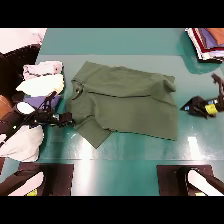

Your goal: Fold the shirts.

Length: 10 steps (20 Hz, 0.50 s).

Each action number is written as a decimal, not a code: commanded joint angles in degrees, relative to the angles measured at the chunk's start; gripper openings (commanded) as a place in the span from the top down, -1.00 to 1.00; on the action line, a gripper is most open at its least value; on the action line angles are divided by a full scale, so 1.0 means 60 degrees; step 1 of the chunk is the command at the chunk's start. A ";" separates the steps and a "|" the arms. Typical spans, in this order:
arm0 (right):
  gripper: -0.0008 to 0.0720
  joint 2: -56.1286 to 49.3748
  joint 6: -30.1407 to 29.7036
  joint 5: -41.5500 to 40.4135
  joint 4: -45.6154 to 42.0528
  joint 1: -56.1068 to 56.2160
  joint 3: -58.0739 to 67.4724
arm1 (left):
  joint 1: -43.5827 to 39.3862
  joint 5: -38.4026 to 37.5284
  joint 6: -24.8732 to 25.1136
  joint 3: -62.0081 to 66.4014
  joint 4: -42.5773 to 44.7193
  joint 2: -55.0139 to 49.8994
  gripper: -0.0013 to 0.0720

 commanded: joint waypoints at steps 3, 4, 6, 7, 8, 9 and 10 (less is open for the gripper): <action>-0.26 0.0426 -0.0251 -0.0321 -0.0375 -0.2076 -0.2973 | -0.0084 -0.0255 0.0062 0.0896 -0.0018 0.0033 0.89; -0.21 0.0419 -0.0288 -0.0572 -0.0379 -0.2106 -0.3446 | -0.0084 -0.0244 0.0058 0.0940 -0.0025 0.0033 0.89; -0.21 0.0415 -0.0306 -0.1086 -0.0375 -0.1909 -0.4175 | -0.0084 -0.0244 0.0058 0.0940 0.0015 0.0033 0.89; -0.21 0.0375 -0.0306 -0.1300 -0.0364 -0.1719 -0.4390 | -0.0084 -0.0244 0.0062 0.0940 0.0022 0.0033 0.89; -0.21 0.0219 -0.0302 -0.1395 -0.0335 -0.1475 -0.4481 | -0.0084 -0.0244 0.0058 0.0940 0.0022 0.0033 0.89; -0.21 -0.0062 -0.0306 -0.1490 -0.0204 -0.1177 -0.4462 | -0.0084 -0.0240 0.0058 0.0940 0.0040 0.0033 0.89; -0.21 -0.0346 -0.0306 -0.1694 0.0011 -0.0882 -0.4393 | -0.0084 -0.0244 0.0058 0.0940 0.0044 0.0033 0.89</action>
